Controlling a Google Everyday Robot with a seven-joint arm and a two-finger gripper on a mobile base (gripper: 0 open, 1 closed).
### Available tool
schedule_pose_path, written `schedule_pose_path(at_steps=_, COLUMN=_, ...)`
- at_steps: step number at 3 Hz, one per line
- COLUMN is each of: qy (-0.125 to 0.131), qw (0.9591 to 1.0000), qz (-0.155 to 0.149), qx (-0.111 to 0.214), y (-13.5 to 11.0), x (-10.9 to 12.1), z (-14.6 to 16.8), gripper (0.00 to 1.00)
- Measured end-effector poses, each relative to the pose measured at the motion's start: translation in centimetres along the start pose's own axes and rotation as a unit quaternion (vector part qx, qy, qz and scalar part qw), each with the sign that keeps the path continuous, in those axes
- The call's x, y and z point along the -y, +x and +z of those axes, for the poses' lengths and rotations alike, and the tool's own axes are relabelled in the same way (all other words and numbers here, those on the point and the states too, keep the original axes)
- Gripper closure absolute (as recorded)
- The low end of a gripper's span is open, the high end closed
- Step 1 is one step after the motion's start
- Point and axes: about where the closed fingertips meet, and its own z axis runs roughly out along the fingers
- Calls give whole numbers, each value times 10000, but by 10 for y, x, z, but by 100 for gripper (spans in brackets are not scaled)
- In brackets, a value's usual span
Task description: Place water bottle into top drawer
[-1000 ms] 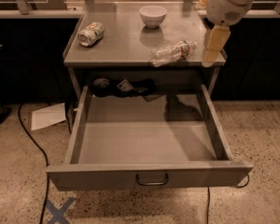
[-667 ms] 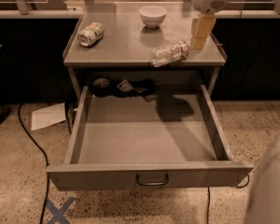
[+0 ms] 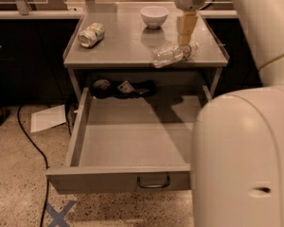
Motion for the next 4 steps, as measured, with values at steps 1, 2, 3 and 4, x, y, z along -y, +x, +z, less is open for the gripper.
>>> schedule_pose_path(at_steps=1, qy=-414, qw=9991, qz=29, qx=-18, y=5, x=-7, z=23, gripper=0)
schedule_pose_path(at_steps=2, qy=-566, qw=9981, qz=222, qx=-44, y=18, x=-13, z=37, gripper=0)
schedule_pose_path(at_steps=3, qy=-526, qw=9977, qz=386, qx=170, y=24, x=-15, z=45, gripper=0)
schedule_pose_path(at_steps=4, qy=-450, qw=9950, qz=621, qx=637, y=25, x=-20, z=54, gripper=0)
